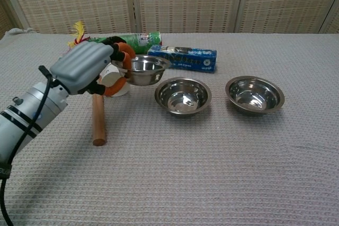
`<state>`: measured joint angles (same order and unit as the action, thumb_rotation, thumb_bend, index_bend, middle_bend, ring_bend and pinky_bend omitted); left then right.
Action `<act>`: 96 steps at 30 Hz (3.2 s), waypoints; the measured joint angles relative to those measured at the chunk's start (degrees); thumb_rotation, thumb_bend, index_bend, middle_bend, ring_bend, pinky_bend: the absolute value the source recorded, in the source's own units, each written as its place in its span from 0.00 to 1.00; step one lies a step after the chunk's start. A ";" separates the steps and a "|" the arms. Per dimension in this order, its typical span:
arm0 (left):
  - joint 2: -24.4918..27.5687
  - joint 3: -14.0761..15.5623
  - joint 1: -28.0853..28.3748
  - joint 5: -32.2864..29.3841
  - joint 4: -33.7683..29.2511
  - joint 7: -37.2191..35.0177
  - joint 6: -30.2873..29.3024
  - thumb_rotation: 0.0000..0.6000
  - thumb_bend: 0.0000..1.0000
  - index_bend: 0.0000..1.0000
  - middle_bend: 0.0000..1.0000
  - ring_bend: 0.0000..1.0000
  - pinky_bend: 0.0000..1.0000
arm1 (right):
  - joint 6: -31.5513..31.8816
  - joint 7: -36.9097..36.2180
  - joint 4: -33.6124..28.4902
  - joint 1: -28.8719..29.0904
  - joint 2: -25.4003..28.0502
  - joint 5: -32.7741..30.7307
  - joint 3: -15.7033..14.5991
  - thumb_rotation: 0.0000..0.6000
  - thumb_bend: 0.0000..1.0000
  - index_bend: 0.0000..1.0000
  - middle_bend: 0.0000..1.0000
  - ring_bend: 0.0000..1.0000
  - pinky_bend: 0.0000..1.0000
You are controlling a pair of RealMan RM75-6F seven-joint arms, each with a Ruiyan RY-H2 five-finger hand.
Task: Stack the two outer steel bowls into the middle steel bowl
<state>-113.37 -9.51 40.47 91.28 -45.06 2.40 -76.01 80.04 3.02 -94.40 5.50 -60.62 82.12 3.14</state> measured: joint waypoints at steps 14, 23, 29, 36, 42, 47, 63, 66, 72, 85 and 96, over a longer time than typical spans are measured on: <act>-6.60 0.66 4.92 -0.78 3.90 2.06 4.43 1.00 0.63 0.47 0.20 0.07 0.33 | 1.28 -1.47 -0.51 -0.76 1.06 0.83 -0.06 1.00 0.18 0.00 0.00 0.00 0.00; -4.45 1.13 4.00 -3.08 -2.42 5.52 7.79 1.00 0.44 0.02 0.10 0.00 0.32 | 0.67 -1.11 -0.63 -0.63 0.89 0.67 -0.18 1.00 0.18 0.00 0.00 0.00 0.00; 0.16 1.49 2.50 -5.16 -11.62 9.20 9.80 1.00 0.41 0.00 0.08 0.00 0.30 | -0.46 -0.08 -0.37 -0.08 0.21 0.54 -0.27 1.00 0.18 0.00 0.00 0.00 0.00; 11.53 3.76 -2.67 -7.68 -25.96 14.79 9.42 1.00 0.41 0.00 0.07 0.00 0.30 | -7.01 1.09 2.45 4.92 -2.11 0.68 0.73 1.00 0.18 0.00 0.00 0.00 0.00; 20.58 6.46 -10.57 -10.35 -31.34 16.72 4.29 1.00 0.41 0.00 0.08 0.00 0.28 | -16.04 3.84 8.88 13.67 -8.61 1.02 2.45 1.00 0.18 0.03 0.00 0.00 0.00; 24.20 6.68 -13.18 -12.31 -32.02 14.86 3.16 1.00 0.41 0.00 0.08 0.00 0.27 | -22.37 4.29 16.15 19.57 -16.21 1.72 2.70 1.00 0.18 0.15 0.00 0.00 0.00; 28.07 5.36 -16.15 -12.33 -31.96 11.61 1.04 1.00 0.41 0.00 0.08 0.00 0.26 | -22.34 -0.63 31.54 24.52 -31.84 6.29 0.21 1.00 0.35 0.62 0.05 0.00 0.00; 28.22 5.11 -16.27 -12.22 -31.80 11.22 1.02 1.00 0.41 0.00 0.08 0.00 0.26 | -20.40 -1.17 33.74 24.50 -33.65 6.52 0.34 1.00 0.40 0.68 0.08 0.00 0.00; 28.40 4.88 -16.61 -11.82 -31.25 10.24 1.04 1.00 0.41 0.00 0.08 0.00 0.26 | -15.78 -3.12 35.11 24.32 -34.99 8.51 -0.04 1.00 0.46 0.72 0.11 0.00 0.00; 29.95 3.32 -17.93 -12.71 -31.15 9.20 -0.16 1.00 0.42 0.00 0.08 0.00 0.25 | -14.69 -2.93 27.36 29.46 -33.57 11.78 1.54 1.00 0.46 0.71 0.11 0.00 0.00; 31.79 2.53 -19.22 -13.63 -32.56 8.68 -1.10 1.00 0.42 0.00 0.08 0.00 0.24 | -21.43 -3.09 31.71 35.71 -39.53 9.27 4.19 1.00 0.46 0.48 0.11 0.00 0.00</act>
<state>-81.59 -6.98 21.25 77.65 -77.62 11.07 -77.10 58.61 -0.08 -62.69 41.21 -100.15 91.40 7.33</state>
